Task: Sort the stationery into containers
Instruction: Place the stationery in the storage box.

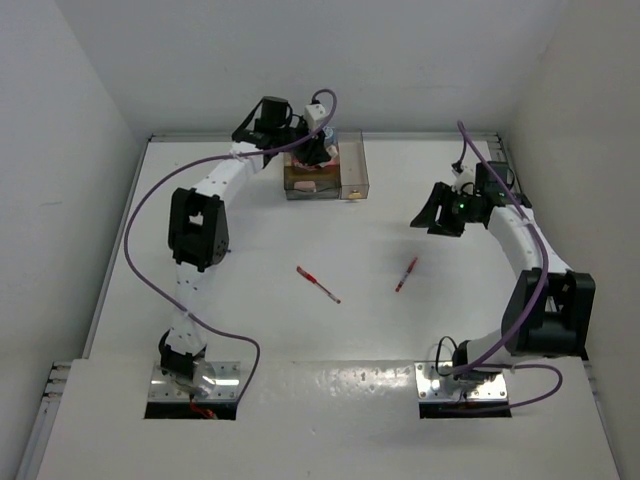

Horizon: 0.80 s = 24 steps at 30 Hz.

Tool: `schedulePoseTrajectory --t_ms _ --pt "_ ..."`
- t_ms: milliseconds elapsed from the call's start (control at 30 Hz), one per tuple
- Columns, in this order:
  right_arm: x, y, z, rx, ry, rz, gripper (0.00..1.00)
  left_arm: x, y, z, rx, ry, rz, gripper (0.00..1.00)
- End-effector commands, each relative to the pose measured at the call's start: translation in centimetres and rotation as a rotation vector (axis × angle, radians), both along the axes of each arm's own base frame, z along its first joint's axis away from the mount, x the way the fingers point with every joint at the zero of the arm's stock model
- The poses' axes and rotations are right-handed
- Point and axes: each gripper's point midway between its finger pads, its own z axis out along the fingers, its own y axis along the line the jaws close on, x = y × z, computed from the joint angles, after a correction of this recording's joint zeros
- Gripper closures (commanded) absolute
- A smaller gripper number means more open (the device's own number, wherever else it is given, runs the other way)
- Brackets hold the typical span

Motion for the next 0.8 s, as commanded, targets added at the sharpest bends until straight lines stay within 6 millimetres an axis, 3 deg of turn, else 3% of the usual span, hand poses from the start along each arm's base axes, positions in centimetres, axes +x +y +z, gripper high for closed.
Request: schedulePoseTrajectory --t_ms 0,300,700,733,767 --pt "1.7 -0.2 1.7 -0.009 -0.072 -0.002 0.44 0.4 -1.1 1.0 -0.056 -0.048 -0.044 0.79" --pt "1.9 -0.2 1.3 -0.010 -0.060 -0.001 0.44 0.0 -1.4 -3.7 -0.022 0.041 -0.061 0.76" --pt "2.3 -0.2 0.9 -0.011 -0.052 0.011 0.44 0.1 -1.6 -6.6 0.015 0.061 -0.063 0.71" --pt "2.4 -0.2 1.0 -0.012 -0.053 0.012 0.44 0.0 -1.7 -6.9 0.019 0.065 -0.066 0.69" --pt "2.4 -0.3 1.0 -0.013 -0.053 0.013 0.44 0.0 -1.6 -6.8 0.022 0.061 -0.065 0.61"
